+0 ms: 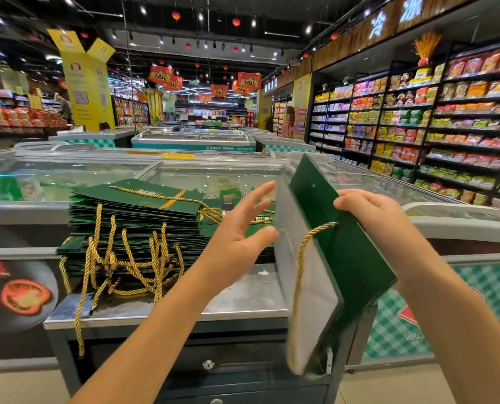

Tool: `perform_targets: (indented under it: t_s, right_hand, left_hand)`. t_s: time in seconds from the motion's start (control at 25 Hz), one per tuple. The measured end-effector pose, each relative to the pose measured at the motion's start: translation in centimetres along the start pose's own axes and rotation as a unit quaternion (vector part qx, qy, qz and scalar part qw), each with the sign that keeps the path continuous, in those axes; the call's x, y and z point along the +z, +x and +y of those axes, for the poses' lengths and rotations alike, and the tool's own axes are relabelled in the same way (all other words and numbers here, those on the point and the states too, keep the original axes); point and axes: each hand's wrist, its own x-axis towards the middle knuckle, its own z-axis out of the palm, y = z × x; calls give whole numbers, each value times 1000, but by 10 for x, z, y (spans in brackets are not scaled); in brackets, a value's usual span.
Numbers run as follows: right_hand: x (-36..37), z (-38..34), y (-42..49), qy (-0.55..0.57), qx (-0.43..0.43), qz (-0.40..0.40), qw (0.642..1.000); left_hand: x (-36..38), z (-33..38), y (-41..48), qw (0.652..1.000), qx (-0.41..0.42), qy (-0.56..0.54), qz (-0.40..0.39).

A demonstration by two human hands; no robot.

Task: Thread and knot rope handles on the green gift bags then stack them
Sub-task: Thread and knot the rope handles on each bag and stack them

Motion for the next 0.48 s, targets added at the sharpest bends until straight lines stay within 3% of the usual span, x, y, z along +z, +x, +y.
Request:
perform_targets:
  t_s: [0.16,0.32,0.48]
  right_hand:
    - [-12,26,9,22,25,48,998]
    - [-13,89,16,1,90,38,995]
    - [-16,138,24,-188,63,35,980]
  left_hand:
    - [-7,-32,-11,986,-90,136,-38]
    - [-12,-61,-26,955,-128,256,-83]
    - [-17,-82,-35,936,-115,312,-120]
